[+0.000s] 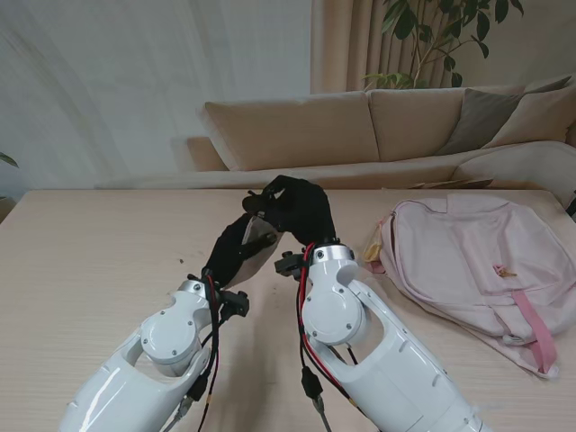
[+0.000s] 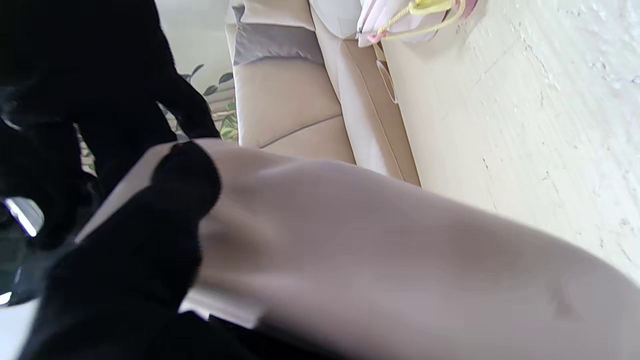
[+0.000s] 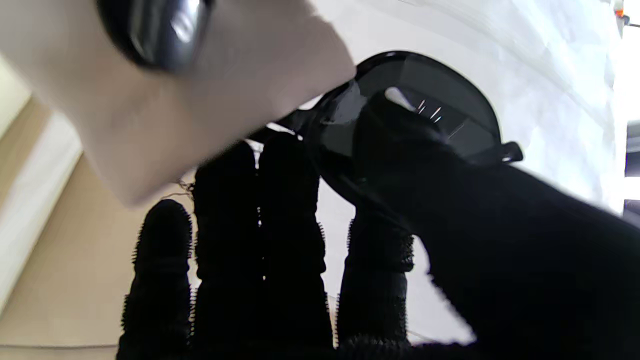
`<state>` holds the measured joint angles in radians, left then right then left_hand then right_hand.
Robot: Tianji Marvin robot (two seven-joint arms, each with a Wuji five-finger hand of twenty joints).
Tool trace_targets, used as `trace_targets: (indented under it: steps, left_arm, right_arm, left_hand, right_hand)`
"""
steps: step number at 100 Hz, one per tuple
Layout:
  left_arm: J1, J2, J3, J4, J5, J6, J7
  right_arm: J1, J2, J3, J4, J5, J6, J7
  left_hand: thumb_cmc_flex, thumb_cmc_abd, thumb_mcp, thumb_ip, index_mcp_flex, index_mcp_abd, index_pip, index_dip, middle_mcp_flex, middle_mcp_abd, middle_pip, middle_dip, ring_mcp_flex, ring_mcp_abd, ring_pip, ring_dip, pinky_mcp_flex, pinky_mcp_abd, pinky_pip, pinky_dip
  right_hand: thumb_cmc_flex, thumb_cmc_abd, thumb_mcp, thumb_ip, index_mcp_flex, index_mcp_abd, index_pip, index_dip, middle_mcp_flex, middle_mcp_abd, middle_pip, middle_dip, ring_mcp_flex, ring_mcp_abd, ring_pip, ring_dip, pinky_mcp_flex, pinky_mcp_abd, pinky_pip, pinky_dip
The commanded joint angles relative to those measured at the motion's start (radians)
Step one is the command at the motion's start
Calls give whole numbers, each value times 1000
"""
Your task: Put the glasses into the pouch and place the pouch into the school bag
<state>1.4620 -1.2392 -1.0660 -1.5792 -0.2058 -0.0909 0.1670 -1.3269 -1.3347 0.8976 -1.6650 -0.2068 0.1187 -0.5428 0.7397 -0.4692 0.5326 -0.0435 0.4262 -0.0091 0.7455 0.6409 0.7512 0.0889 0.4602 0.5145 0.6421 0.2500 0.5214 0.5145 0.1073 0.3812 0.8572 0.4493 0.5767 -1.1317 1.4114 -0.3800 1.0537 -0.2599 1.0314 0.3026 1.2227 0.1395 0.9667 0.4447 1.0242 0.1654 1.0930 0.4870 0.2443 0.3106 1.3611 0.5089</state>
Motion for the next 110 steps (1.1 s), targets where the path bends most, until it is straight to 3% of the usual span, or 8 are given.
trace_targets:
  steps: [1,18,31,60,75,84,96,110]
  left_arm:
    - [-5,3,-4,-21,19,-10,-44]
    - [-10,15,-9,-34,44,15,-82]
    - [-18,11,-2,-33,41,20,-74]
    - [-1,-11,-6,-53,-5,25,2]
    - [6,-16,-10,-65,-10,27,27]
    - [5,-17,-10,-66,-5,27,31]
    - [3,-18,-9,-63,-3,28,36]
    - [1,-23,-6,-60,-2,35,51]
  right_arm:
    - [-12,2,-2,-3,6,2,24]
    - [-13,7,0,-14,22,2,47]
    - [-13,8,1,-18,23,7,54]
    - [-8,28,21,7,-73,-14,56]
    - [-6,59,30,7,-146,-9,122]
    - [1,84,29,17,-231,-12,163]
    - [13,111,34,37,-314,-59,202]
    - [5,119,53,27,-329,-112,203]
  left_hand:
    - [-48,-40,14,15,-29,-33,-69,-90,-37,-26,15,-16,-22,-47,-7,-4,-6,-25,-15,-14]
    - [-2,-78,65,16,68,-14,-83,-166,5,-15,42,-7,7,-37,34,21,-4,-25,-8,-11]
    - [131,-60,-19,-15,182,-128,18,-220,81,-50,42,160,28,-40,73,42,-9,-20,3,-5]
    - [204,35,-93,-18,254,-220,165,-85,143,-44,-20,239,38,-35,87,44,-15,-20,8,-2]
    - [199,41,-104,-20,246,-208,149,-84,137,-46,-15,238,37,-34,90,44,-14,-18,15,1]
    - [200,43,-107,-19,246,-202,146,-82,137,-41,-10,236,40,-35,92,44,-13,-19,17,2]
    - [200,42,-110,-18,256,-189,150,-81,149,-42,-1,238,49,-36,100,46,-9,-19,24,5]
    - [205,38,-106,-14,267,-177,161,-76,167,-44,8,250,60,-32,115,51,-5,-15,34,11]
  right_hand:
    - [68,15,111,-3,120,-19,122,17,48,39,-29,-15,32,-18,10,-11,8,-17,4,9]
    - [76,16,110,0,123,-19,123,23,56,41,-37,-13,37,-16,5,-6,19,-25,3,7]
    - [65,16,109,-2,120,-22,121,29,69,40,-41,-7,59,-21,-3,0,35,-27,3,6]
    - [38,211,13,51,-6,4,20,-28,-91,24,-21,42,-89,-46,-44,18,-74,6,-60,-23]
    - [-51,325,-76,71,-220,79,-168,-101,-458,7,-40,-5,-368,-49,-146,37,-241,-79,-106,-22]
    - [-125,431,-96,234,-414,116,-393,22,-707,-38,-103,-21,-525,-96,-248,15,-318,-121,-156,-2]
    - [-161,455,-138,235,-774,116,-276,-15,-917,-97,-125,-46,-630,-162,-363,-35,-324,-142,-212,-13]
    - [-177,442,-159,229,-883,141,-263,-27,-992,-115,-148,-59,-674,-192,-422,-63,-330,-148,-270,-34]
